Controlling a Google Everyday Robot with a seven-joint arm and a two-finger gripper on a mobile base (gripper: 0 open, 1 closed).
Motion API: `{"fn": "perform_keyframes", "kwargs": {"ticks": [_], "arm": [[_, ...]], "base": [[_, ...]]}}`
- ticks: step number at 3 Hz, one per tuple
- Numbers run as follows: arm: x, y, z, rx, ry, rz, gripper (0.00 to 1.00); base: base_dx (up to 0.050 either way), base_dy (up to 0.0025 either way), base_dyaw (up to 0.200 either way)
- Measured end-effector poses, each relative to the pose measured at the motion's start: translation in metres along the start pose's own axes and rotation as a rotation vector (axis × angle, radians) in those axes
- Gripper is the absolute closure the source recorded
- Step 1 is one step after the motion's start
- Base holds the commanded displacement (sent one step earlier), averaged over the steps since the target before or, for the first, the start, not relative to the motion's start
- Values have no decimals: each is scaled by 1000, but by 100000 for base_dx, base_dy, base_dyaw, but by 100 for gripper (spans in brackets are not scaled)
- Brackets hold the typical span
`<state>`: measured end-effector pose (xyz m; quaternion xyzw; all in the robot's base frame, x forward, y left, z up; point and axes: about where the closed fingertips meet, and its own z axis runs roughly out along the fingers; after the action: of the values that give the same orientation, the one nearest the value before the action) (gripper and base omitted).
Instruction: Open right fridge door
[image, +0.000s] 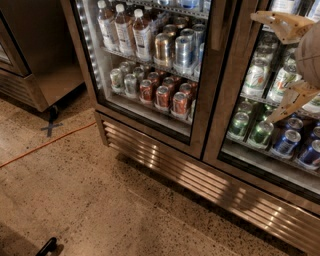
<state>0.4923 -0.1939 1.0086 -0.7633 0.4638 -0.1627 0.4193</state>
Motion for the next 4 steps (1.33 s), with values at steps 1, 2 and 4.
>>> {"fn": "perform_keyframes", "kwargs": {"ticks": [1,2,4], "arm": [[0,0,0,0,0,0,0],[0,0,0,0,0,0,0],[0,0,0,0,0,0,0]], "base": [[-5,7,19125],[-4,7,19121],[-2,3,19146]]}}
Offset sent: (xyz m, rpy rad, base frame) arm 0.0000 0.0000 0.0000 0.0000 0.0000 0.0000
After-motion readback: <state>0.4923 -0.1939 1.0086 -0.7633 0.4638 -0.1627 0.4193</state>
